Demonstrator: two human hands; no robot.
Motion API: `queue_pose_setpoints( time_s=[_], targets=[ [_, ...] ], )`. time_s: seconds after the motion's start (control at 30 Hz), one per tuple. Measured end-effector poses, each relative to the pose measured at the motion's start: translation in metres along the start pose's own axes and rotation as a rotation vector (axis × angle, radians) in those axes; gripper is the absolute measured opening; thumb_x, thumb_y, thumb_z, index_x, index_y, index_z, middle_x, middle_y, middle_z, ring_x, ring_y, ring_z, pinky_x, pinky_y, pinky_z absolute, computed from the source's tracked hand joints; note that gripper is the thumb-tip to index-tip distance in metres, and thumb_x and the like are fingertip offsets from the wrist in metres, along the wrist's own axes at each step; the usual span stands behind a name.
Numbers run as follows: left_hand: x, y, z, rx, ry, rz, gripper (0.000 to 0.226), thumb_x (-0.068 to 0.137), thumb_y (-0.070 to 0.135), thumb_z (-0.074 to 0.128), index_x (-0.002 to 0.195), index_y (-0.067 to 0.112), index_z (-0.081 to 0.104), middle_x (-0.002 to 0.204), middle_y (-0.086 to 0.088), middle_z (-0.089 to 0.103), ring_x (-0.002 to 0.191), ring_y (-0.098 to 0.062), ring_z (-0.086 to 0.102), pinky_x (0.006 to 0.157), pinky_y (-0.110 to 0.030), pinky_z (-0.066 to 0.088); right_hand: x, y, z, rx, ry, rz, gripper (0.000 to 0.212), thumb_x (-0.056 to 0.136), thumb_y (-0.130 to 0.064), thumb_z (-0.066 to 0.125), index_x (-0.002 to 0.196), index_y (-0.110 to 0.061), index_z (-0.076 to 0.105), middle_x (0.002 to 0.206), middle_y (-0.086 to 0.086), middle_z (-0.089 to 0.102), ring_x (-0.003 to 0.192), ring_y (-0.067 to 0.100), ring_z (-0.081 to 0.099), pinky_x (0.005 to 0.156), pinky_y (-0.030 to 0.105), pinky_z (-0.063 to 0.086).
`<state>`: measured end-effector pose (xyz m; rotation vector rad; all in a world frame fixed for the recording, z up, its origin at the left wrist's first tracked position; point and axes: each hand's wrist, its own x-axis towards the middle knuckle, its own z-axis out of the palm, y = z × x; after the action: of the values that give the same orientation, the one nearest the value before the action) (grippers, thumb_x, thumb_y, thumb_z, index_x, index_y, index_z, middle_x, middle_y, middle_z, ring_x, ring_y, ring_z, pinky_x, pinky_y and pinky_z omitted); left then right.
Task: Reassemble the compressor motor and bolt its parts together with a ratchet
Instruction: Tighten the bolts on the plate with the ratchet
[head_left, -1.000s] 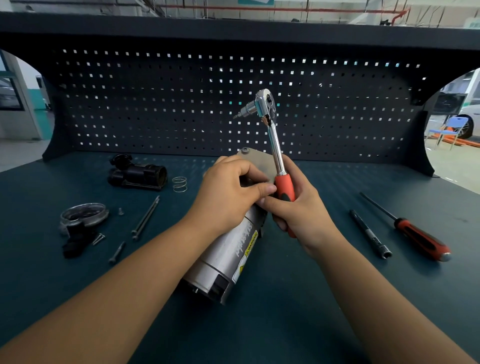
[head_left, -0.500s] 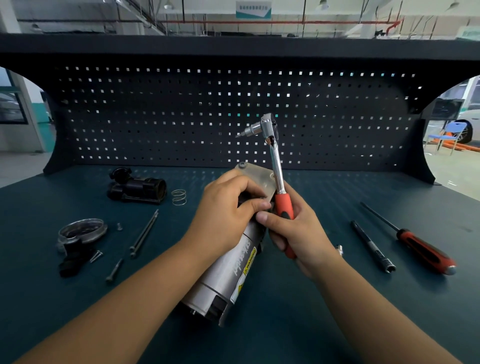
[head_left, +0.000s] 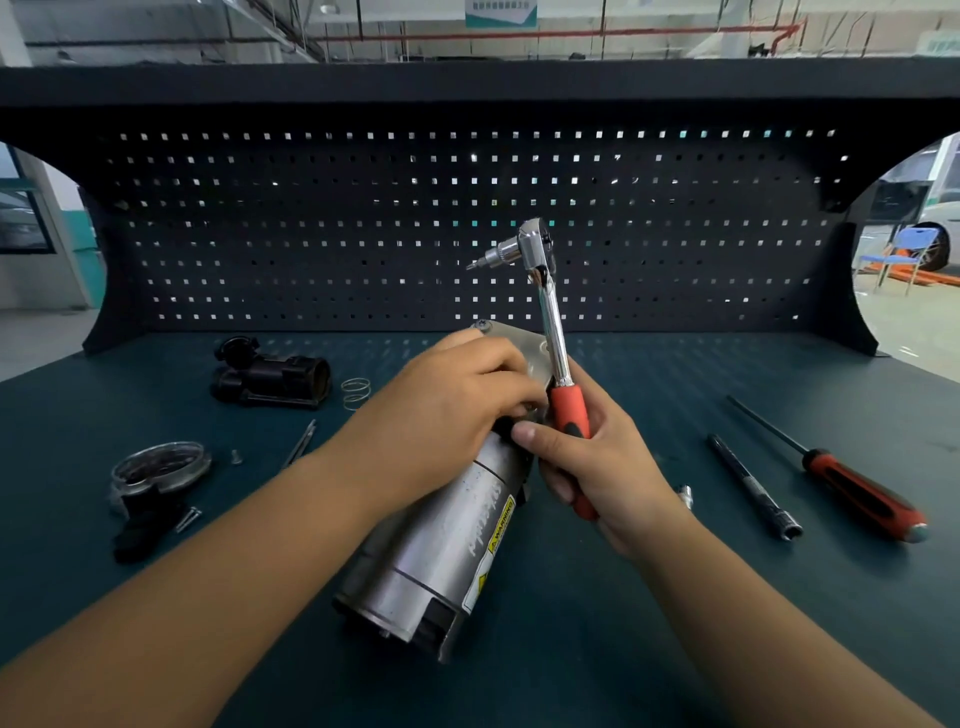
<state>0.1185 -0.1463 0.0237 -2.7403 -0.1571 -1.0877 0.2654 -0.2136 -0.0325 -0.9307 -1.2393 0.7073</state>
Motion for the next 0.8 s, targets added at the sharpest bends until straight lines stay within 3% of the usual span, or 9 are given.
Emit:
queue_pose_setpoints(
  time_s=[0.17,0.23,0.3,0.4,0.47,0.6,0.73,0.8],
  targets=[
    [0.009,-0.008,-0.007,0.262,-0.043,0.331,0.02,0.091,0.005,0.052,0.072,0.003,0.059,0.07,-0.01,0.054,0.064,-0.019,0.039,0.055,-0.036,0.049,0.0,0.001,0.001,-0.004,0.002,-0.003,0.058,0.072,-0.012,0.071,0.125,-0.029,0.055,0.066,-0.001,0.051,0.037,0.011,0.034,0.037,0.016,0.031],
    [0.019,-0.007,-0.009,0.308,-0.087,0.376,0.025,0.094,0.014,0.047,0.074,0.004,0.058,0.072,-0.01,0.055,0.063,-0.022,0.045,0.057,-0.033,0.046,0.0,0.001,0.001,-0.012,0.003,-0.005,0.057,0.073,-0.011,0.071,0.124,-0.03,0.055,0.063,-0.002,0.051,0.037,0.011,0.034,0.037,0.016,0.031],
    [0.029,-0.003,-0.012,0.221,-0.134,0.239,0.028,0.096,0.022,0.047,0.083,0.002,0.061,0.079,-0.008,0.056,0.071,-0.024,0.05,0.067,-0.033,0.044,0.0,0.001,0.001,-0.02,0.004,-0.005,0.054,0.073,-0.012,0.071,0.121,-0.034,0.057,0.061,0.0,0.049,0.036,0.011,0.034,0.037,0.015,0.03],
    [0.04,-0.005,-0.016,-0.104,-0.008,-0.138,0.015,0.093,0.019,0.057,0.095,0.007,0.065,0.086,0.004,0.055,0.081,-0.012,0.051,0.073,-0.013,0.036,-0.001,0.0,0.0,-0.023,-0.006,-0.004,0.055,0.074,-0.015,0.071,0.121,-0.039,0.057,0.062,0.002,0.048,0.036,0.012,0.034,0.038,0.016,0.031],
    [0.043,-0.008,-0.015,-0.205,0.039,-0.288,0.012,0.091,0.018,0.059,0.099,0.016,0.068,0.091,0.01,0.061,0.082,-0.002,0.054,0.074,-0.007,0.039,-0.001,0.0,0.0,-0.012,-0.006,0.001,0.057,0.074,-0.015,0.071,0.123,-0.04,0.055,0.062,0.001,0.049,0.036,0.012,0.035,0.038,0.017,0.031],
    [0.047,-0.009,-0.005,-0.437,0.023,-0.443,0.018,0.089,0.013,0.063,0.097,0.027,0.071,0.09,0.021,0.065,0.086,0.009,0.059,0.077,-0.001,0.04,-0.002,0.002,-0.001,0.051,-0.008,0.028,0.058,0.076,-0.015,0.069,0.128,-0.034,0.052,0.056,-0.002,0.046,0.035,0.011,0.034,0.037,0.018,0.03],
    [0.048,-0.01,0.006,-0.501,0.099,-0.489,0.014,0.085,0.012,0.068,0.094,0.022,0.066,0.085,0.011,0.068,0.079,0.003,0.062,0.075,-0.01,0.047,-0.003,0.002,-0.001,0.229,0.007,0.055,0.034,0.075,-0.024,0.069,0.108,-0.033,0.062,0.052,-0.001,0.04,0.034,0.009,0.031,0.037,0.019,0.027],
    [0.047,-0.012,0.01,-0.466,0.094,-0.506,0.014,0.085,0.015,0.068,0.097,0.022,0.068,0.084,0.014,0.067,0.077,0.009,0.06,0.073,-0.005,0.044,-0.003,0.0,-0.002,0.368,0.029,0.085,0.052,0.073,-0.031,0.071,0.122,-0.025,0.055,0.052,-0.002,0.038,0.033,0.007,0.031,0.036,0.017,0.029]
  ],
)
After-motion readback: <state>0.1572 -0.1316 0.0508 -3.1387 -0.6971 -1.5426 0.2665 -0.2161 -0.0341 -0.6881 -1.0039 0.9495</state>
